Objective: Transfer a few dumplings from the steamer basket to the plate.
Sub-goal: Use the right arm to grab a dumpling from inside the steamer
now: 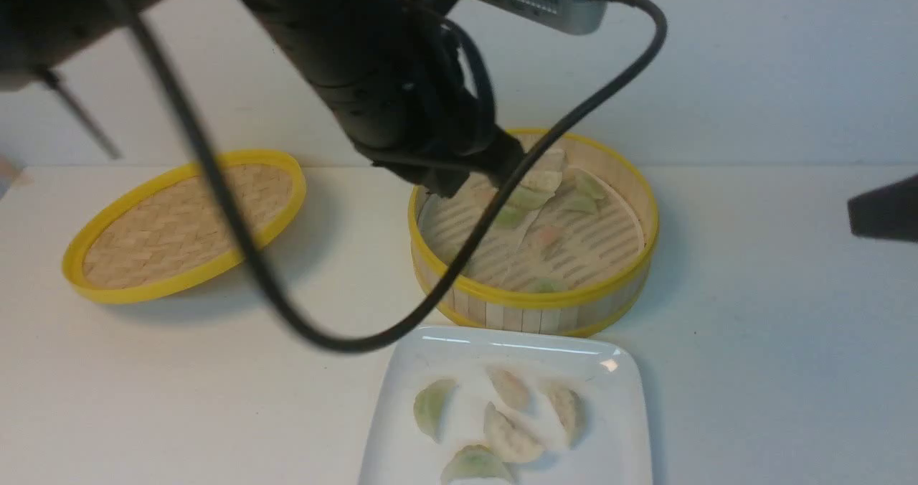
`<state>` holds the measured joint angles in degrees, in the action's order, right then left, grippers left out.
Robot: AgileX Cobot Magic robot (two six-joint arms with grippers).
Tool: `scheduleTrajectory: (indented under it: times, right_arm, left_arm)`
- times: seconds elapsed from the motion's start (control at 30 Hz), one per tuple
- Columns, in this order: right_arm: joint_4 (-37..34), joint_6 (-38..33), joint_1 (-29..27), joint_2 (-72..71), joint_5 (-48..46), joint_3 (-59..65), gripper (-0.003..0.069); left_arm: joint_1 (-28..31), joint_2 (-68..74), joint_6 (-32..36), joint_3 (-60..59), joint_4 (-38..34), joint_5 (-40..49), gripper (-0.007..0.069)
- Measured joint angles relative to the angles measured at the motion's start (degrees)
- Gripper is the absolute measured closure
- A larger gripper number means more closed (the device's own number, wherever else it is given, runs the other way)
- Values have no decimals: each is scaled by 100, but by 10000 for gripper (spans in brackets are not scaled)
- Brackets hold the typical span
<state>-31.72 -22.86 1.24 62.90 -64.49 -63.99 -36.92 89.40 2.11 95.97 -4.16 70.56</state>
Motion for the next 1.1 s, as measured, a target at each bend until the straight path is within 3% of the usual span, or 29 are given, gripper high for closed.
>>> scheduleTrajectory:
  times: [0.37,0.57,0.63,0.7,0.73,0.87,1.1]
  right_arm:
    - [878,183,1398,2649,394,-1659,636]
    - [1356,183,1872,4058,445,-2625,491]
    - [1571,183,2037,4612,513,-2987,384]
    - [1704,183,2110,4837,606,-3127,331]
    - [1838,200,2174,5114,763,-3299,263]
    - [2006,440,2236,5731,1280,-3620,138]
    - [2227,978,2236,6514,1643,-3954,99]
  left_arm:
    - [0,-2433,-463,-2541,0,-835,631]
    - [0,-3063,-822,-3210,0,-751,631]
    - [0,-3277,-960,-3288,11,-607,631]
    - [0,-3370,-1033,-3299,27,-546,631]
    - [0,-3491,-1113,-3306,80,-450,631]
    - [0,-3803,-1379,-3306,227,-255,631]
    - [0,-4304,-1739,-3306,496,106,631]
